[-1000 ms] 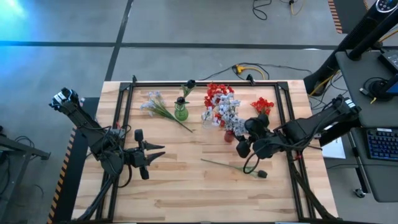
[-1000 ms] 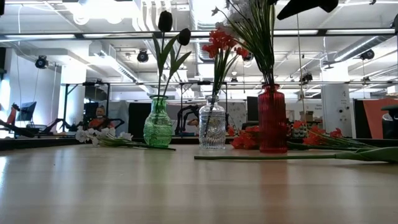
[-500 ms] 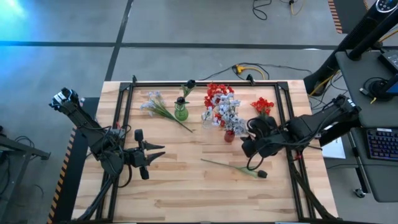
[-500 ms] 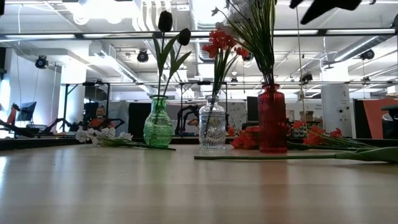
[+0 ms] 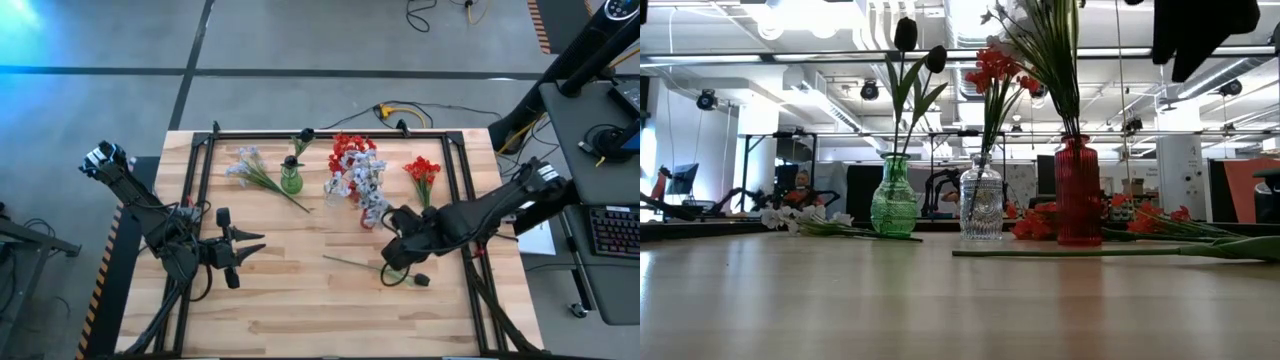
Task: Sort flowers into vase by color
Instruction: Put the black tulip into the green vase
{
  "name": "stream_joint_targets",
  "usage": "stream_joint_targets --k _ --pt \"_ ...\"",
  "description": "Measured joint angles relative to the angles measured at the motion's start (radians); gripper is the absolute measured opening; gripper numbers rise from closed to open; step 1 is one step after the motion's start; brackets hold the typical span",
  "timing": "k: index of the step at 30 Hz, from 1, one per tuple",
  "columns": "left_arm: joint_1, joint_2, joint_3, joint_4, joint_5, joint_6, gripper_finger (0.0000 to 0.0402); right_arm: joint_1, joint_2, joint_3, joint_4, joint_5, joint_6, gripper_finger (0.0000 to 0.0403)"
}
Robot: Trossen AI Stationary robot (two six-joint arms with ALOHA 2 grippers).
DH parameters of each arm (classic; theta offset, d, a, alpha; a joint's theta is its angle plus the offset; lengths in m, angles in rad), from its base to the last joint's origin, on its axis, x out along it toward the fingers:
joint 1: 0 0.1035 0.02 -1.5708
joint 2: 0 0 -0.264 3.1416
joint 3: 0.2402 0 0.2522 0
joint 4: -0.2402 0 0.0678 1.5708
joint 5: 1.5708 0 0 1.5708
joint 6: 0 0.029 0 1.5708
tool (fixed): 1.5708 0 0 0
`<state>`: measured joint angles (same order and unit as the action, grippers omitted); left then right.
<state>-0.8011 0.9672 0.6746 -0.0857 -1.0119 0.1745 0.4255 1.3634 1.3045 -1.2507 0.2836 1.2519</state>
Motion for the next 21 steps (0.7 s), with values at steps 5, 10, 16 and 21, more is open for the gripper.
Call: stream_joint_targets --k 5,10,16,21 --pt "0.0 0.0 0.0 0.006 0.0 0.0 0.0077 0.001 0.052 0.0 -0.002 -0.004 -0.019 0.0233" --pt "0.0 0.0 0.0 0.005 0.0 0.0 0.0077 0.045 0.061 0.0 -0.028 -0.003 0.022 0.0233" --pt "0.0 0.0 0.0 0.004 0.0 0.0 0.0077 0.15 0.027 0.0 -0.125 0.03 0.169 0.0233" --pt "0.0 0.0 0.0 0.004 0.0 0.0 0.0077 0.221 0.009 -0.001 -0.139 0.049 0.273 0.0233"
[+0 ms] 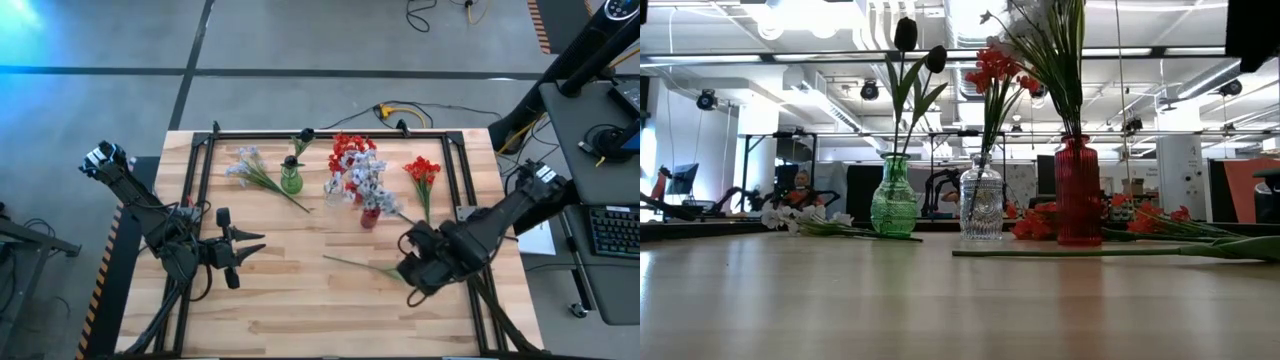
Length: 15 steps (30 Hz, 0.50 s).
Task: Sort flowers into vase by color
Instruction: Put the black tulip into the green vase
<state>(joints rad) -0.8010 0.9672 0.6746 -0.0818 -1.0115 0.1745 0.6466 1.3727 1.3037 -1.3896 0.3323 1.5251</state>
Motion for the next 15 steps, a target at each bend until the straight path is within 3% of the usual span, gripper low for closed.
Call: stream_joint_targets --k 6,11,15 --pt "0.0 0.0 0.0 0.005 0.0 -0.038 0.0077 0.065 0.005 0.0 0.02 0.063 0.023 0.0233" --pt "0.0 0.0 0.0 0.007 0.009 -0.11 0.0077 0.115 0.005 0.0 0.102 0.178 -0.005 0.0233" --pt "0.0 0.0 0.0 0.008 0.11 -0.201 0.0077 0.136 0.014 0.0 0.143 0.245 -0.041 0.0233"
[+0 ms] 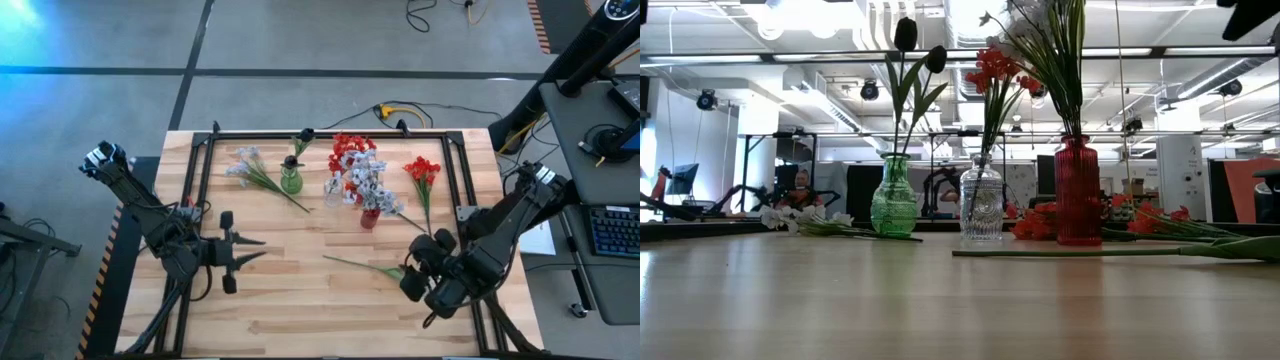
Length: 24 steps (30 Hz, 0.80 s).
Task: Sort flowers into vase by color
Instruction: Put the black tulip into the green vase
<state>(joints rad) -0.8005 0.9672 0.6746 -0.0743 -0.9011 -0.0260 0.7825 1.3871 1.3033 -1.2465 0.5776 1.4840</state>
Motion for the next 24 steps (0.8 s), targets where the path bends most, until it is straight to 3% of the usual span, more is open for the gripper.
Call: stream_joint_targets --k 7,13,24 --pt "-0.001 0.02 -0.001 -0.014 0.076 -0.22 0.0077 0.008 0.052 0.0 0.033 0.052 -0.072 0.0233" --pt "-0.001 0.128 -0.003 -0.04 0.191 -0.334 0.0077 0.007 0.089 0.0 0.035 0.05 -0.083 0.0233" --pt "-0.001 0.329 0.047 -0.038 0.213 -0.332 0.0077 0.007 0.137 0.0 0.059 -0.034 -0.163 0.0233"
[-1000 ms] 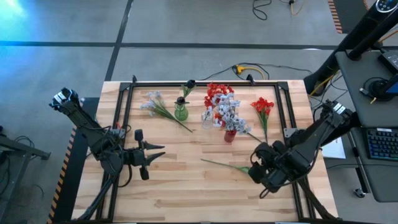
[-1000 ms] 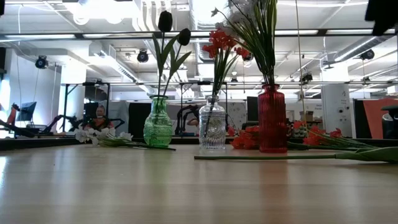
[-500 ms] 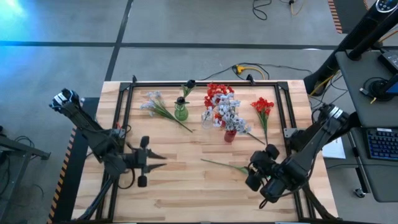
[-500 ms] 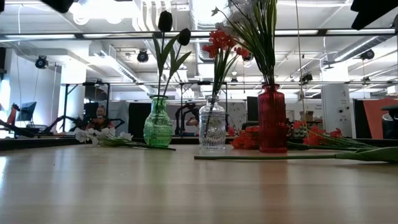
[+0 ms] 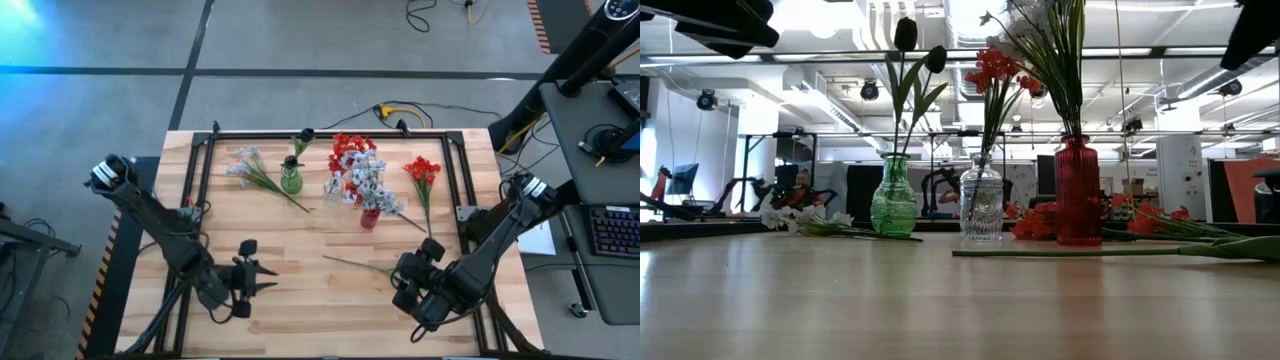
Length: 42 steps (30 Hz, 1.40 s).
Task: Sort flowers into vase by color
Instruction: Put the black tulip into the green vase
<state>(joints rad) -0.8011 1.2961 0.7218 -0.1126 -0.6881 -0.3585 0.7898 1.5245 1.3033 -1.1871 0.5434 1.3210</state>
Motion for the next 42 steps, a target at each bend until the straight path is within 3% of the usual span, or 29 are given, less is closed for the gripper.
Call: stream_joint_targets --k 11,14,19,30,38,42 --pt "0.069 0.227 0.233 0.0 0.001 0.239 0.0077 0.005 0.0 0.0 0.004 -0.027 -0.036 0.0233" --pt "0.106 0.287 0.271 0.002 0.042 0.279 0.0077 0.005 -0.001 0.0 0.01 -0.027 -0.06 0.0233" --pt "0.17 0.382 0.296 0.072 0.077 0.32 0.0077 0.005 -0.001 0.0 0.021 -0.027 -0.091 0.0233" --pt "0.282 0.568 0.297 0.415 0.155 0.399 0.0077 0.005 -0.006 0.0 0.024 -0.024 -0.159 0.0233" --pt "0.375 0.661 0.311 0.524 0.255 0.401 0.0078 0.005 -0.006 0.0 0.028 -0.012 -0.165 0.0233" --pt "0.412 0.733 0.372 0.528 0.314 0.385 0.01 0.005 -0.006 0.0 0.039 0.017 -0.177 0.0233"
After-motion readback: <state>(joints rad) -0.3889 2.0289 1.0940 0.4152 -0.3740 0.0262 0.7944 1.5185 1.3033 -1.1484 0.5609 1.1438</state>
